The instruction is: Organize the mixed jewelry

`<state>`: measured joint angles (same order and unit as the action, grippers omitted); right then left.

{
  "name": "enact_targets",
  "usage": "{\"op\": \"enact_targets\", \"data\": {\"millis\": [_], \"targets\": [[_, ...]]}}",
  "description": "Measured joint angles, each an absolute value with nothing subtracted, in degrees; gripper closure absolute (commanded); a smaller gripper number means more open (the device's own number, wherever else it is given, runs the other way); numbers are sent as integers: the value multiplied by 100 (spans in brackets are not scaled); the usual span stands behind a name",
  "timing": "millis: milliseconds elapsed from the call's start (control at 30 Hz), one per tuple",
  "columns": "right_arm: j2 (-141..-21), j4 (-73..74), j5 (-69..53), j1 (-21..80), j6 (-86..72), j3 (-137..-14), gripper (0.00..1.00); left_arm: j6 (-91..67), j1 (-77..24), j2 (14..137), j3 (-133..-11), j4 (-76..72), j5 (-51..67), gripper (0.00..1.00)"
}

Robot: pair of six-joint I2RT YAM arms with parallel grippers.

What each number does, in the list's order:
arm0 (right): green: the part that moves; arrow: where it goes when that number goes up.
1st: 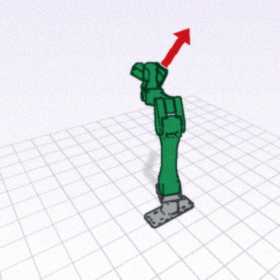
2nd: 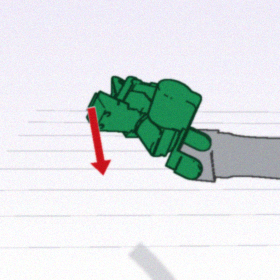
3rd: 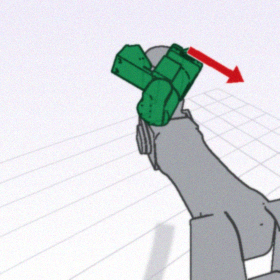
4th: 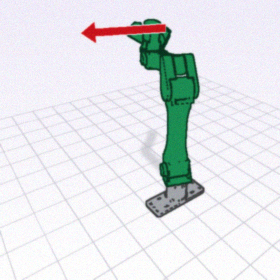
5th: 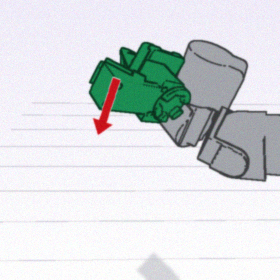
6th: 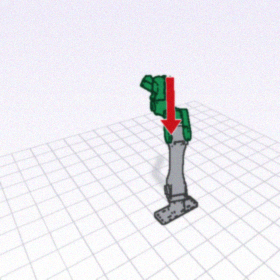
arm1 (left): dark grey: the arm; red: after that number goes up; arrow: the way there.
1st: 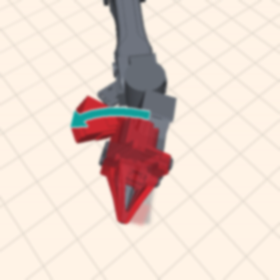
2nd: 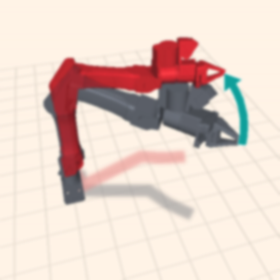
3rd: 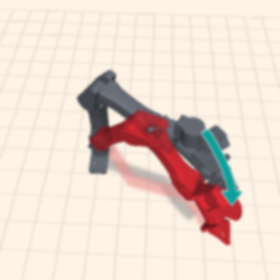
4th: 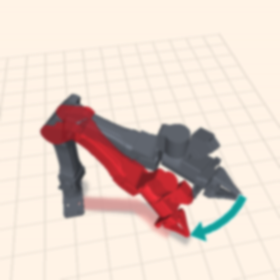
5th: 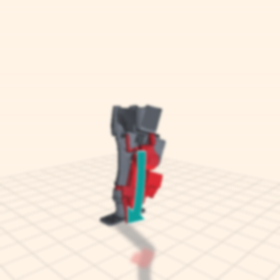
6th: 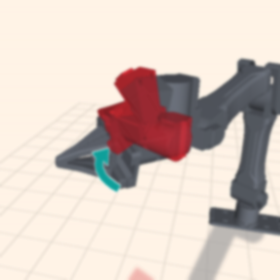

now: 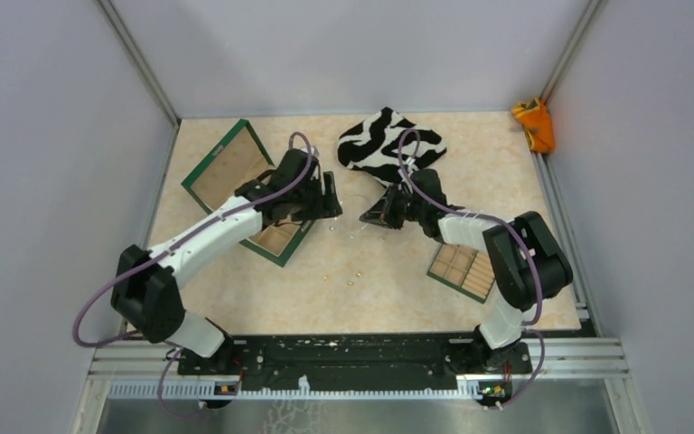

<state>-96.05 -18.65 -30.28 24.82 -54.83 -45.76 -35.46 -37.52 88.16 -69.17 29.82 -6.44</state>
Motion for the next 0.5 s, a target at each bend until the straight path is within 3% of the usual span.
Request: {"op": "enact_targets", "data": {"millis": [67, 233, 500], "targets": [[-9502, -1483, -3122, 2414, -5039, -4737, 100, -3232, -3647, 8519, -6910, 2899, -307, 10], [-9139, -622, -3367, 2375, -3872, -5349, 100, -2316, -3223, 7708, -6676, 2523, 548, 7], [-8584, -224, -4211, 2375, -2810, -5533, 100, -1382, -2941, 7113, -6305, 2392, 1660, 9]]}}
